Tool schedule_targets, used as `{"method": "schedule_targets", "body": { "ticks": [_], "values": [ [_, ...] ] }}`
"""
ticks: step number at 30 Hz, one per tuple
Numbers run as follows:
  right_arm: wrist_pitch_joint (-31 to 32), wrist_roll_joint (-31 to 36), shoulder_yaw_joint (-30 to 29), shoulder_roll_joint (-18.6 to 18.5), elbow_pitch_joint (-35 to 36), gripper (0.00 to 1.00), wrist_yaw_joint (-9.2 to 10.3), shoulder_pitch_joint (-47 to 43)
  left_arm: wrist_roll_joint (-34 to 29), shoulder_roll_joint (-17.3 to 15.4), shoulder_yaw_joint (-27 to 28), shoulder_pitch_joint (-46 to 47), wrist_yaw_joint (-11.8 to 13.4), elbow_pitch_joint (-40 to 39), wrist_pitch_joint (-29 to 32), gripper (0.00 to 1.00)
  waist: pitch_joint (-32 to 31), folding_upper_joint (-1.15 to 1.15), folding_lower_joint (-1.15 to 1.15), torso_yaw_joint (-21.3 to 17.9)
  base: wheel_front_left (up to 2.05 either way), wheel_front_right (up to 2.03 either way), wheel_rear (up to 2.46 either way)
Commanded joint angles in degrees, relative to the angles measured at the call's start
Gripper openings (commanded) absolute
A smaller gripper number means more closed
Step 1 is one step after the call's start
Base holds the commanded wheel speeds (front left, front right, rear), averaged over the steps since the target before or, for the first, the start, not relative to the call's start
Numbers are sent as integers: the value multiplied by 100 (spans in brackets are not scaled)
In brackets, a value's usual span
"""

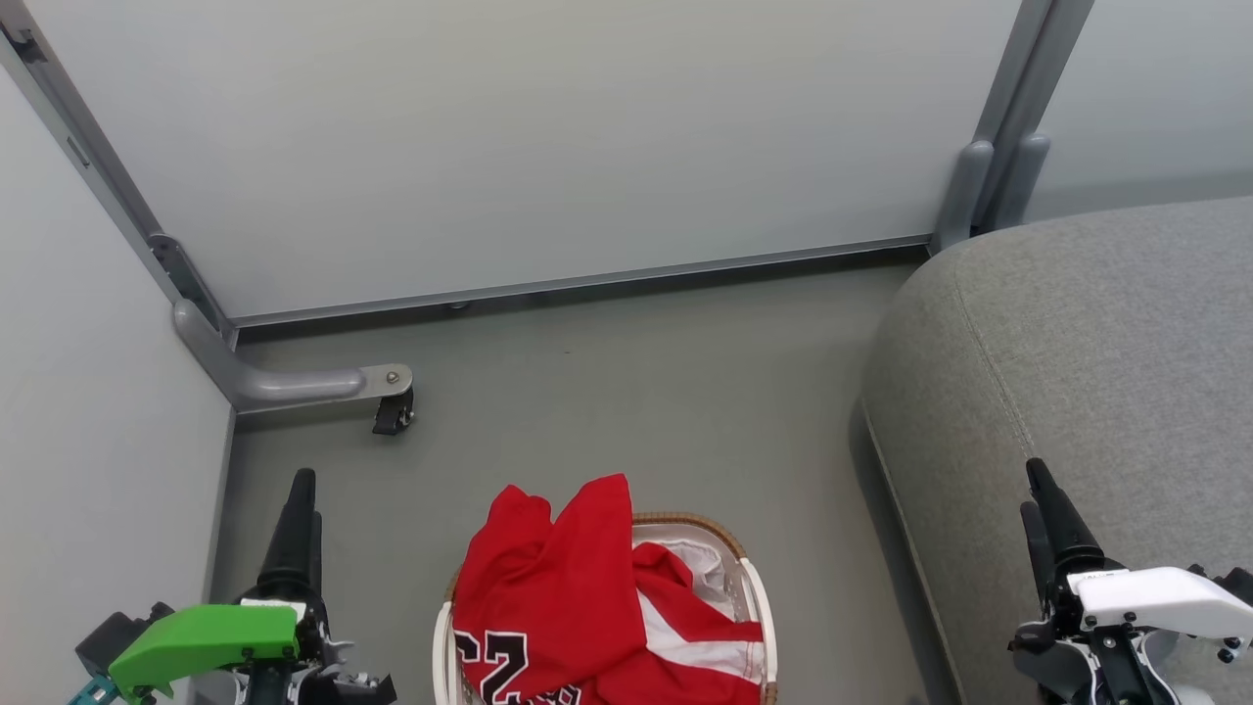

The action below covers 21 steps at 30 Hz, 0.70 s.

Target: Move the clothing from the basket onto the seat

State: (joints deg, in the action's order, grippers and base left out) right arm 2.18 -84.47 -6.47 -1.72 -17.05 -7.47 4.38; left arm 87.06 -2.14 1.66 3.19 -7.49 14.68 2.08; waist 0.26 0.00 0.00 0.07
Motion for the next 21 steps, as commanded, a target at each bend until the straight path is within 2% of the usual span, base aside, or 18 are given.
{"method": "schedule_targets", "body": {
  "ticks": [1,11,21],
  "values": [
    [-78,299,-43,-54,156,100,-2,44,-220,-29,-45,80,0,-165,-70,100,1,0,0,2,0,0,0],
    [-313,1885,-25,-66,716,100,-2,-42,-1306,-38,-192,161,0,-427,-304,100,12,0,0,21,0,0,0],
    [-525,3245,143,-76,892,100,-2,-132,-2522,-46,-256,150,0,-516,-515,100,26,0,0,34,0,0,0]
  ]
}}
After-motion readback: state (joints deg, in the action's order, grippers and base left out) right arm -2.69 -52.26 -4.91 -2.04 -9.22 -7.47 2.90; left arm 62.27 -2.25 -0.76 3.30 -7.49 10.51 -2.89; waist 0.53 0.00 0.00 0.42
